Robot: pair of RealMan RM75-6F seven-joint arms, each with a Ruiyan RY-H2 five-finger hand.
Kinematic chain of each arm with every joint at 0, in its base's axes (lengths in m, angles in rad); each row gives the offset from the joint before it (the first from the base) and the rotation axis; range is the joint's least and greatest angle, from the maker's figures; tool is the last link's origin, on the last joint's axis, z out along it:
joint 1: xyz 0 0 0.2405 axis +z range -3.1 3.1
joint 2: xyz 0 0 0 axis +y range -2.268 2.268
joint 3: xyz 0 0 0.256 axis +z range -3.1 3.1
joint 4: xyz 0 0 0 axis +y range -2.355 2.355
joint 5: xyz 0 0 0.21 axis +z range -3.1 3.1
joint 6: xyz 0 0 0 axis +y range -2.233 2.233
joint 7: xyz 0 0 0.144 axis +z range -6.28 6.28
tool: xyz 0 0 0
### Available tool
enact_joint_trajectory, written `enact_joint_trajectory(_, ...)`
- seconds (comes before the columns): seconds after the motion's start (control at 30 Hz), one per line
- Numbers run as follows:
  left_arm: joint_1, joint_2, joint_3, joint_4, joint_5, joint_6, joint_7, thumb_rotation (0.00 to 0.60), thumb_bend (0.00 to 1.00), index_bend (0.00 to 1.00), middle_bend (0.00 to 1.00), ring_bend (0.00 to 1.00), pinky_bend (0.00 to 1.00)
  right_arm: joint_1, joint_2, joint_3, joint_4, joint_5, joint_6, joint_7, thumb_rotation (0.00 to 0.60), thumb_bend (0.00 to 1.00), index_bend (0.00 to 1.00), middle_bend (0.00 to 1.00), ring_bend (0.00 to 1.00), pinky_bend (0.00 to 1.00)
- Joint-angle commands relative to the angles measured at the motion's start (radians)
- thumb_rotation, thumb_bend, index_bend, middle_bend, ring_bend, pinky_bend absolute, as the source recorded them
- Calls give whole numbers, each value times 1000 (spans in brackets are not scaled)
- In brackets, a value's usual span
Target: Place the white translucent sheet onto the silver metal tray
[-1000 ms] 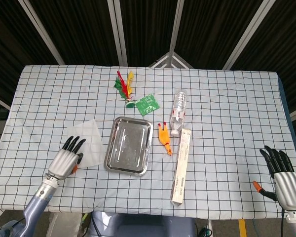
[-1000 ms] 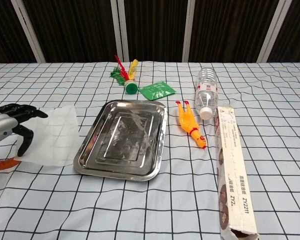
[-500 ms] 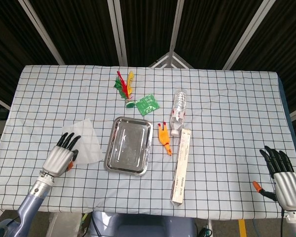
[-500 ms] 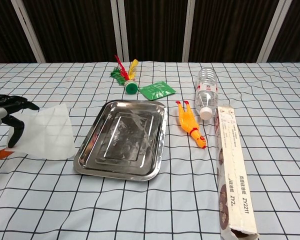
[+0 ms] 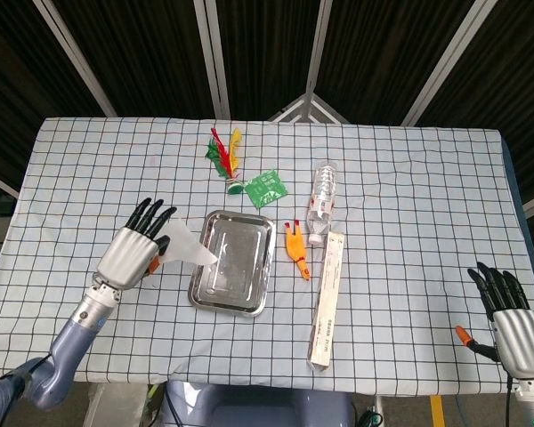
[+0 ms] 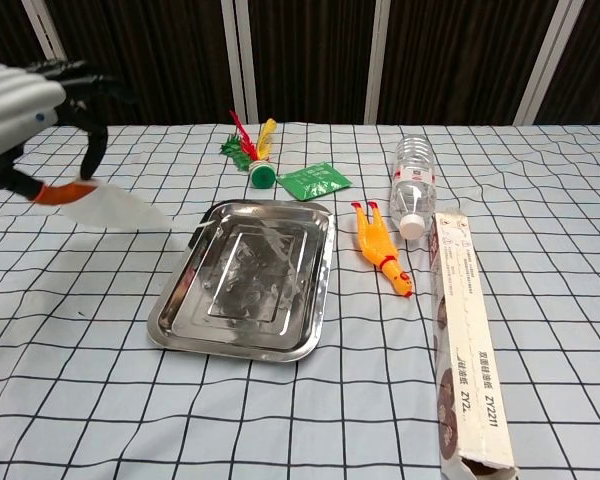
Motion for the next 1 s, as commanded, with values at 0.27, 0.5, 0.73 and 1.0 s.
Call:
enact_joint_trajectory(0.27,-127,13,-84,-136,53,-36,68,600,527,621,104,0,13,-1,2,2,3,0,4,10,600,291,0,0,0,0)
enact_joint_trajectory(0.5,-119,0,-11,-154,107,-26,82,600,527,623,119,0,16,-3,3,0,3,-2,7,13,600,290,0,0,0,0)
enact_joint_trajectory(0.73,-72,-20,87,-81,111,-26,73,600,527,621,120,0,16,-2,2,0,2,-4,7,10,600,290,0,0,0,0)
enact_joint_trajectory(1.0,-49,-76,154,26,114,-39,20,600,526,616,119,0,16,0,1,0,0,-3,2,4,600,290,0,0,0,0)
